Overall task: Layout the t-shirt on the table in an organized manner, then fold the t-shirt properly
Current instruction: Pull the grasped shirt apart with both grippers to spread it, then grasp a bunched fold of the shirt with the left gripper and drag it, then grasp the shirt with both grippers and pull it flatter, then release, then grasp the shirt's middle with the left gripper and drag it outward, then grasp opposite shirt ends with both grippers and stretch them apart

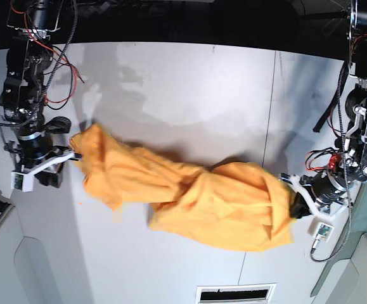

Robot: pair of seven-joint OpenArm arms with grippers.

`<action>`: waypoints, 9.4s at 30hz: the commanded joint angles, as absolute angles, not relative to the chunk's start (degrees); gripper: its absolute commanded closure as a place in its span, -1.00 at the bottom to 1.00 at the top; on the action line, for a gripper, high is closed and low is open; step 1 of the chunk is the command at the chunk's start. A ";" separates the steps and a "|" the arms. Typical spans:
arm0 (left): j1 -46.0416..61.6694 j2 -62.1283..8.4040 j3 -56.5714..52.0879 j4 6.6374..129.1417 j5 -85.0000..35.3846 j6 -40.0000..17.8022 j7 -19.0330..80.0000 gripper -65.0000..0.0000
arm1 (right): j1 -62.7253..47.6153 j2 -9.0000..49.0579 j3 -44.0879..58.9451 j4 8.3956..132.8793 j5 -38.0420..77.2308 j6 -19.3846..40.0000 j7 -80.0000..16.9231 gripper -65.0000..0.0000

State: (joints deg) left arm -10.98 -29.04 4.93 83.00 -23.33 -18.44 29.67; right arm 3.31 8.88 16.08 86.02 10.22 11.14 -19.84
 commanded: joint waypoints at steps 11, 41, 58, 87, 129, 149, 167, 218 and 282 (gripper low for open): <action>-9.17 -32.10 4.54 83.94 -30.68 -18.68 39.83 1.00 | 3.70 14.06 24.45 85.03 17.12 7.53 -29.28 0.18; -4.80 -23.77 -0.71 93.80 -38.59 -30.87 37.06 0.22 | 6.63 3.05 19.07 73.23 12.99 10.57 -22.52 -0.14; -5.17 -9.80 21.61 82.54 -18.50 -24.08 26.39 -0.10 | 7.09 3.75 20.51 60.40 20.21 23.79 -20.36 -0.14; -11.66 -10.13 21.61 72.10 -4.84 -13.37 17.37 1.00 | 6.66 2.39 14.66 67.68 21.43 31.97 -20.40 1.00; -0.14 -12.56 16.91 97.54 -15.59 -21.67 30.81 0.21 | -18.39 1.21 32.58 104.40 44.25 33.26 -33.63 0.07; 0.64 -12.08 16.91 85.54 -14.06 -18.76 22.52 0.40 | 4.32 1.08 0.62 76.07 24.73 33.19 -27.40 0.24; 3.81 -15.22 6.79 100.31 -19.59 -14.35 29.34 1.00 | 7.60 2.81 18.72 78.32 19.33 32.80 -23.11 1.00; -12.51 -2.70 24.32 79.75 -15.57 -23.42 25.93 -0.02 | 4.38 3.97 21.12 78.30 23.03 29.21 -27.16 0.09; 19.75 -17.10 -4.19 114.24 -26.55 -13.50 34.50 0.16 | -5.41 17.37 40.36 79.02 33.41 27.20 -32.01 0.09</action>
State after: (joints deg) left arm 19.86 -16.86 -4.03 113.30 -26.13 -13.34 35.73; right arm -5.96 16.19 40.05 78.30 32.80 27.46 -33.28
